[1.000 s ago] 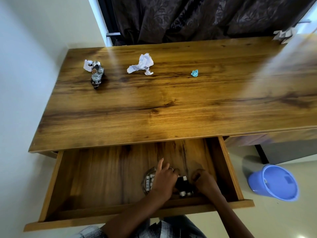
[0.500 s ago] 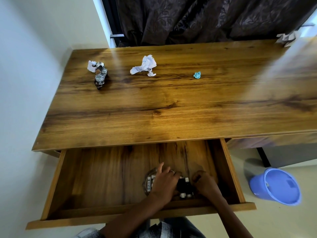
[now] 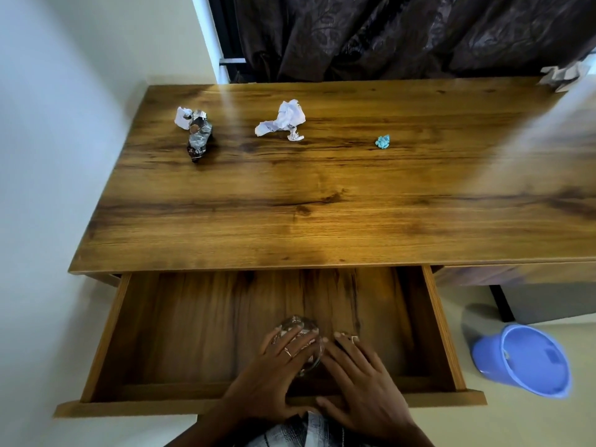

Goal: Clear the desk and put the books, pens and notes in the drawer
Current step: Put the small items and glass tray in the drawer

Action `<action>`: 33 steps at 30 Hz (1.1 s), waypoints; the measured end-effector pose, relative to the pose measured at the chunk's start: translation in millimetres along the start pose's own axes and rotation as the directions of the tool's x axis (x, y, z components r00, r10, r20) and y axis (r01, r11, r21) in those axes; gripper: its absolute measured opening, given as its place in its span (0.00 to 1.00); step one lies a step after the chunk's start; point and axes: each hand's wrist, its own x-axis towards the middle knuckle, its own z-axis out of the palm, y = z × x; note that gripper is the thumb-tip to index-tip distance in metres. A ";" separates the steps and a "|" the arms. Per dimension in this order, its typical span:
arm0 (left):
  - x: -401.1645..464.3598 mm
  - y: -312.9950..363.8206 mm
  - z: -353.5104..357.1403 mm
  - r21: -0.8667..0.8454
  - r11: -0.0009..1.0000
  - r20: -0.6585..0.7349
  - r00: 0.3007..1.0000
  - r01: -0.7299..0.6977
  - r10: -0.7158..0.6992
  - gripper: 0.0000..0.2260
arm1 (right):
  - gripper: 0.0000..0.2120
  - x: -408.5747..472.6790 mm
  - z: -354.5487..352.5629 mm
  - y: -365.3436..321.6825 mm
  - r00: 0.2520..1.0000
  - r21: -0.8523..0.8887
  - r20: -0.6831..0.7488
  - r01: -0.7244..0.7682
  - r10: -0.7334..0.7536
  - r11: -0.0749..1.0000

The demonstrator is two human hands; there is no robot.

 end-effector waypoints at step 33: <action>86.1 -54.3 -34.4 0.143 0.892 -0.435 0.837 0.428 -0.332 0.35 | 0.39 117.9 -17.7 73.4 0.992 -0.157 -0.008 -0.124 0.124 0.980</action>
